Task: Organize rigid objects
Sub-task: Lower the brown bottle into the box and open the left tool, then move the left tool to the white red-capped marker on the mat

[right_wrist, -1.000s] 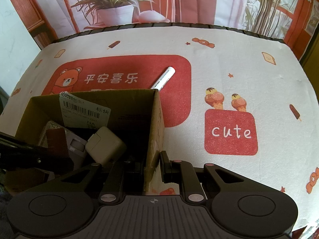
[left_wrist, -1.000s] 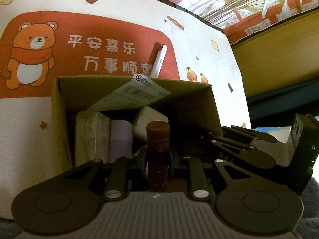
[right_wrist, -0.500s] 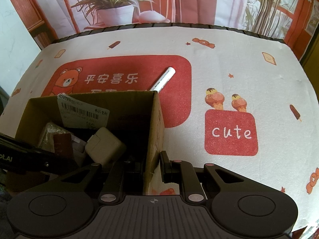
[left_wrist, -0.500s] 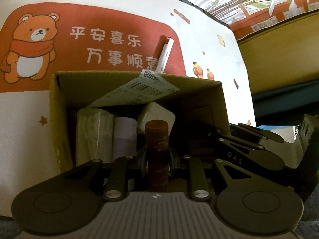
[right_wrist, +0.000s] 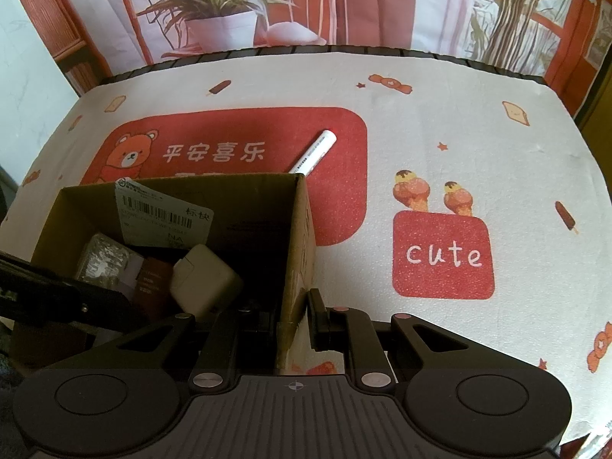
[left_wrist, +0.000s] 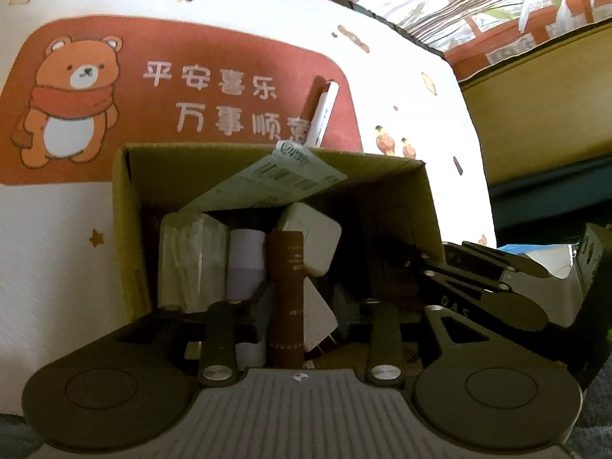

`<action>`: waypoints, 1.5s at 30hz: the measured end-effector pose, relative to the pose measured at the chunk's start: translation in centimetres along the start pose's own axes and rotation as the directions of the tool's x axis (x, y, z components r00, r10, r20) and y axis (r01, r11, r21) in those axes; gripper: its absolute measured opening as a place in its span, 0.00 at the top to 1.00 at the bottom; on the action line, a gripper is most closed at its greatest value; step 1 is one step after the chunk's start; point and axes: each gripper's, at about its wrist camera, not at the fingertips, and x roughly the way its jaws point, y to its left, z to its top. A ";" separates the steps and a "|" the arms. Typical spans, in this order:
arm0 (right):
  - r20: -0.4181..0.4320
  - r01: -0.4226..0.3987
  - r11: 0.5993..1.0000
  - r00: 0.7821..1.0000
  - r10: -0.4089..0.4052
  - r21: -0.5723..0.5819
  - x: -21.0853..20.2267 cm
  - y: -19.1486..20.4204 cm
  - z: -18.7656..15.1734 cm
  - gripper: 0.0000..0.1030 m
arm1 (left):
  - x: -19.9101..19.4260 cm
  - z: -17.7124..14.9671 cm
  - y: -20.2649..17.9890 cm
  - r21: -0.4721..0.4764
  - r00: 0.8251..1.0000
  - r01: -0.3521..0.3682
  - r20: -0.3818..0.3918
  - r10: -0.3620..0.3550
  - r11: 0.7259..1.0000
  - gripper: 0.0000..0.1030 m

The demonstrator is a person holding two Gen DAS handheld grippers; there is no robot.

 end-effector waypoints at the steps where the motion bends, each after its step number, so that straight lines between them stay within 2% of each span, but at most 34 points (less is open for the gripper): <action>1: 0.000 0.000 1.000 1.000 0.000 0.000 0.0 0.0 0.0 0.86 | -0.3 0.0 -0.2 0.012 1.000 -0.007 0.011 0.007 1.000 0.56; 3: 0.000 0.000 1.000 1.000 0.000 0.000 0.0 0.0 0.0 0.86 | -1.1 0.1 -0.7 0.040 0.999 -0.024 0.041 0.022 0.999 0.51; 9: 0.000 -0.001 1.000 1.000 0.001 0.001 0.0 0.0 0.0 0.86 | -3.5 0.6 -1.8 0.099 0.989 -0.086 0.128 0.073 0.991 0.45; 16: 0.001 -0.002 1.000 1.000 0.002 0.002 -0.1 0.0 0.1 0.86 | -5.0 1.1 -2.5 0.122 0.977 -0.142 0.175 0.119 0.982 0.36; 23: 0.001 -0.003 1.000 1.000 0.003 0.001 -0.1 0.0 0.1 0.86 | -6.2 1.6 -3.3 0.141 0.962 -0.185 0.229 0.149 0.973 0.18; 27: 0.001 -0.003 1.000 1.000 0.003 -0.001 -0.2 0.0 0.2 0.86 | -7.1 2.3 -3.7 0.152 0.953 -0.204 0.257 0.161 0.967 0.17; 31: 0.001 -0.002 1.000 1.000 0.002 -0.001 -0.2 0.0 0.1 0.86 | -7.9 3.2 -4.5 0.180 0.941 -0.232 0.290 0.174 0.956 0.16; 36: 0.000 -0.002 1.000 1.000 0.002 -0.004 -0.2 0.1 0.1 0.85 | -8.8 5.6 -5.8 0.220 0.913 -0.295 0.352 0.206 0.930 0.03; 38: 0.000 -0.002 1.000 1.000 0.002 -0.004 -0.2 0.1 0.1 0.84 | -8.6 6.8 -6.3 0.235 0.906 -0.313 0.365 0.215 0.920 0.01; 40: -0.002 -0.007 1.000 1.000 0.007 -0.003 -0.2 0.1 0.2 0.84 | -7.9 8.0 -6.7 0.250 0.909 -0.315 0.356 0.216 0.916 0.00; 45: -0.002 -0.007 1.000 1.000 0.007 -0.004 -0.2 0.3 0.1 0.84 | -3.8 11.1 -7.1 0.298 0.937 -0.297 0.274 0.217 0.907 0.00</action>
